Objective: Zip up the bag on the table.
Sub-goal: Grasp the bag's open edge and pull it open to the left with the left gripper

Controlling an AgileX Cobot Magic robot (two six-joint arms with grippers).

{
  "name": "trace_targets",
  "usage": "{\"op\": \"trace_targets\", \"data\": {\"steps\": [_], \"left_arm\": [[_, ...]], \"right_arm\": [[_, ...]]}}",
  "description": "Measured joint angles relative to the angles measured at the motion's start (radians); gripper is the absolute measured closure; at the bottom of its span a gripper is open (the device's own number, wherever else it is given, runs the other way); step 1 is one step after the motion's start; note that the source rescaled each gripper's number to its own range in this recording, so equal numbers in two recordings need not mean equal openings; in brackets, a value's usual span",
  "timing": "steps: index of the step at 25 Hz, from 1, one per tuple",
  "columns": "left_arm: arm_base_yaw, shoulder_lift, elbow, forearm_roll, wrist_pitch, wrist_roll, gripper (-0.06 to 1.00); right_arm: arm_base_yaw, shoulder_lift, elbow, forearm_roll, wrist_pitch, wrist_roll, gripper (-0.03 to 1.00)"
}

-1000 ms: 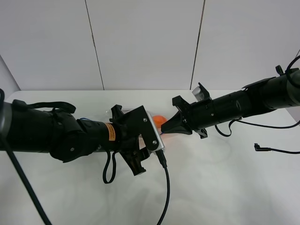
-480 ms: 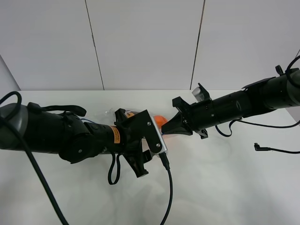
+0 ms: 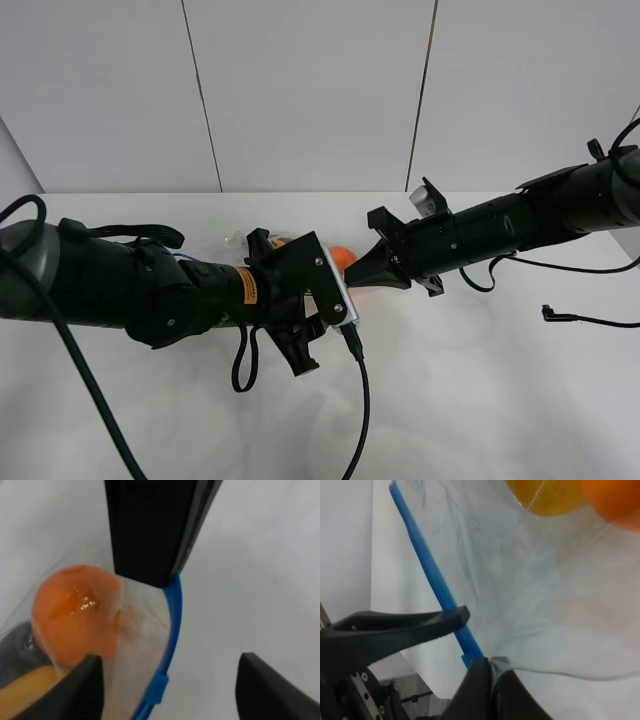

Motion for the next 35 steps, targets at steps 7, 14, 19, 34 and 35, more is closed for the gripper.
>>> {"op": "trace_targets", "data": {"steps": [7, 14, 19, 34, 35], "left_arm": [[0.000, 0.000, 0.000, 0.000, -0.024, 0.000, 0.51], [0.000, 0.000, 0.000, 0.005, -0.034, 0.000, 0.69], [0.000, 0.000, 0.000, 0.029, -0.026, 0.000, 0.80], [0.003, 0.000, -0.003, 0.033, 0.016, 0.060, 0.94], [0.007, 0.000, -0.004, 0.033, 0.023, 0.072, 0.94]], "right_arm": [[0.000, 0.000, 0.000, 0.000, 0.000, 0.000, 0.97], [0.000, 0.000, 0.000, 0.000, 0.000, 0.000, 0.97], [0.000, 0.000, 0.000, 0.000, 0.000, 0.000, 0.97], [0.000, 0.000, 0.000, -0.002, 0.001, 0.000, 0.97], [0.000, 0.000, 0.000, -0.002, 0.001, 0.000, 0.97]]}}
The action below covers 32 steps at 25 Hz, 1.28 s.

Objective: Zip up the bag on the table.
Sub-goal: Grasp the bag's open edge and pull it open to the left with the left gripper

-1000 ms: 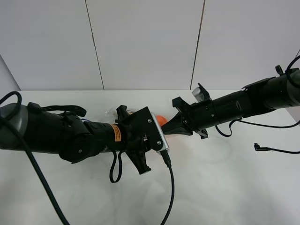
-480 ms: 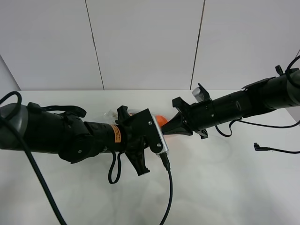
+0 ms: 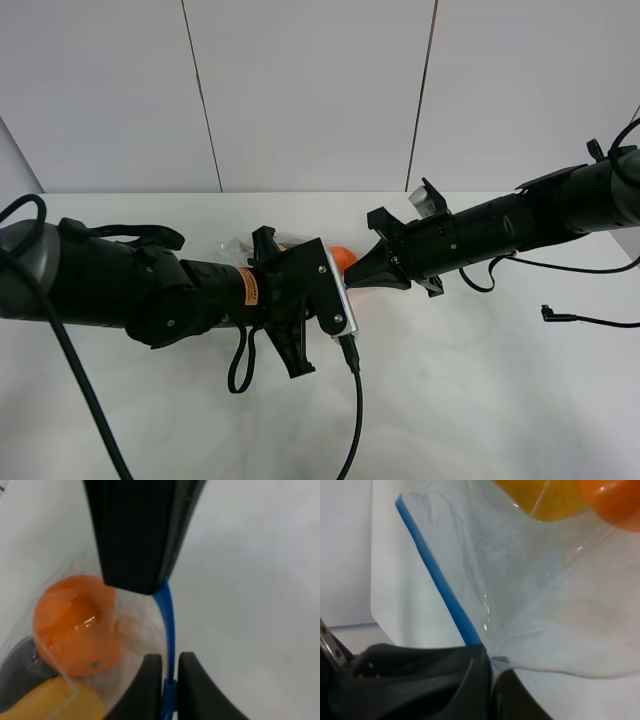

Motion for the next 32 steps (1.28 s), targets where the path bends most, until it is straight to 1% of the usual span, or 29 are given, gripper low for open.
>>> {"op": "trace_targets", "data": {"steps": [3, 7, 9, 12, 17, 19, 25, 29, 32], "left_arm": [[0.028, 0.000, 0.000, 0.000, 0.028, 0.016, 0.94], [0.094, 0.000, 0.000, 0.000, 0.070, 0.022, 0.94], [0.127, 0.000, 0.000, 0.001, 0.075, 0.029, 0.94], [0.184, 0.000, 0.000, 0.003, 0.083, 0.052, 0.94], [0.279, 0.000, 0.000, 0.003, 0.126, 0.121, 0.94], [0.329, 0.000, 0.000, 0.003, 0.138, 0.131, 0.94], [0.454, 0.000, 0.000, 0.003, 0.171, 0.140, 0.94], [0.512, 0.000, 0.000, 0.003, 0.202, 0.140, 0.94], [0.541, 0.000, 0.000, 0.003, 0.219, 0.140, 0.94]], "right_arm": [[0.000, 0.000, 0.000, 0.000, -0.002, 0.000, 0.97], [0.000, 0.000, 0.000, 0.001, -0.004, 0.000, 0.97], [0.000, 0.000, 0.000, 0.003, -0.004, 0.000, 0.97], [0.000, 0.000, 0.000, 0.005, -0.004, 0.000, 0.97], [0.000, 0.000, 0.000, 0.010, -0.004, 0.000, 0.97], [0.000, 0.000, 0.000, 0.013, -0.004, 0.000, 0.97], [0.001, 0.000, 0.000, 0.017, -0.003, 0.000, 0.97], [0.001, 0.000, 0.000, 0.017, -0.003, 0.000, 0.97], [0.001, 0.000, 0.000, 0.015, -0.003, 0.000, 0.97]]}}
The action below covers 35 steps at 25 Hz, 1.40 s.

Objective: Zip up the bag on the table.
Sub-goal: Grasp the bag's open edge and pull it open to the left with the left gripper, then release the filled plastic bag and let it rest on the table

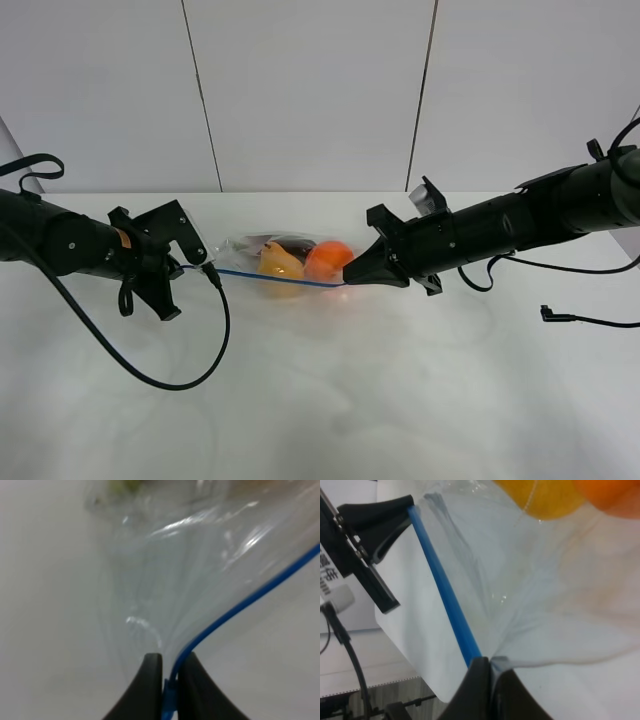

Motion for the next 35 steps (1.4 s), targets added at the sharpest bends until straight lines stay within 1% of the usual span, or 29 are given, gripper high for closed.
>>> {"op": "trace_targets", "data": {"steps": [12, 14, 16, 18, 21, 25, 26, 27, 29, 31, 35], "left_arm": [[0.005, 0.000, 0.000, -0.003, 0.010, 0.000, 0.94], [0.005, 0.000, 0.000, -0.004, 0.011, -0.016, 0.94], [0.005, 0.000, 0.000, -0.004, 0.011, -0.040, 0.91], [0.011, 0.000, 0.000, -0.004, 0.011, -0.067, 0.83], [0.015, 0.000, 0.000, -0.004, 0.011, -0.102, 0.64], [0.015, 0.000, 0.000, -0.004, 0.011, -0.127, 0.34], [0.015, 0.000, 0.000, -0.004, 0.011, -0.130, 0.23], [0.015, -0.002, 0.000, -0.004, 0.011, -0.135, 0.15], [0.015, -0.011, 0.000, -0.004, 0.011, -0.146, 0.04], [0.015, -0.022, 0.000, -0.004, 0.011, -0.156, -0.01], [0.015, -0.036, 0.000, -0.004, 0.011, -0.191, -0.05]], "right_arm": [[0.003, 0.000, 0.000, 0.001, -0.001, 0.000, 0.97], [0.003, 0.000, 0.000, -0.001, -0.001, 0.000, 0.97], [0.003, 0.000, 0.000, -0.005, -0.001, 0.000, 0.97], [0.003, 0.000, 0.000, -0.023, -0.001, 0.000, 0.97], [0.003, 0.000, 0.000, -0.036, -0.001, 0.000, 0.97], [0.003, 0.000, 0.000, -0.040, -0.001, 0.000, 0.97], [0.003, 0.000, 0.000, -0.041, -0.001, 0.000, 0.97], [0.003, 0.000, 0.000, -0.042, -0.001, 0.000, 0.97], [0.003, 0.000, 0.000, -0.043, -0.001, 0.000, 0.97], [0.003, 0.000, 0.000, -0.045, -0.001, 0.000, 0.97], [0.003, 0.000, 0.000, -0.048, -0.001, 0.000, 0.97]]}}
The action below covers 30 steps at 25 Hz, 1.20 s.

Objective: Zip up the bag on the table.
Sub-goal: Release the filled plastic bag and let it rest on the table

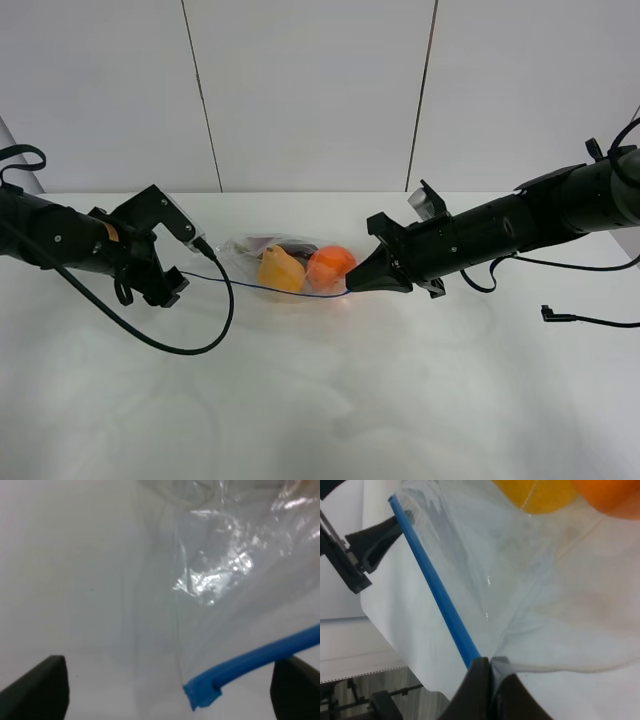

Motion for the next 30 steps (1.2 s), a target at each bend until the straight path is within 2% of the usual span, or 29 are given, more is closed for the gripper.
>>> {"op": "trace_targets", "data": {"steps": [9, 19, 26, 30], "left_arm": [[0.021, -0.036, -0.010, 0.000, 0.077, -0.147, -0.06], [0.080, -0.134, -0.129, 0.000, 0.368, -0.317, -0.06], [0.126, -0.269, -0.137, 0.000, 0.496, -0.442, -0.06], [0.170, -0.359, -0.137, 0.000, 0.594, -0.560, -0.06]], "right_arm": [[0.000, 0.000, 0.000, -0.022, -0.012, 0.000, 0.97], [0.000, 0.000, 0.000, -0.033, -0.018, 0.000, 0.97], [0.000, 0.000, 0.000, -0.046, -0.018, -0.001, 0.97], [0.000, 0.000, 0.000, -0.051, -0.018, -0.003, 0.97]]}}
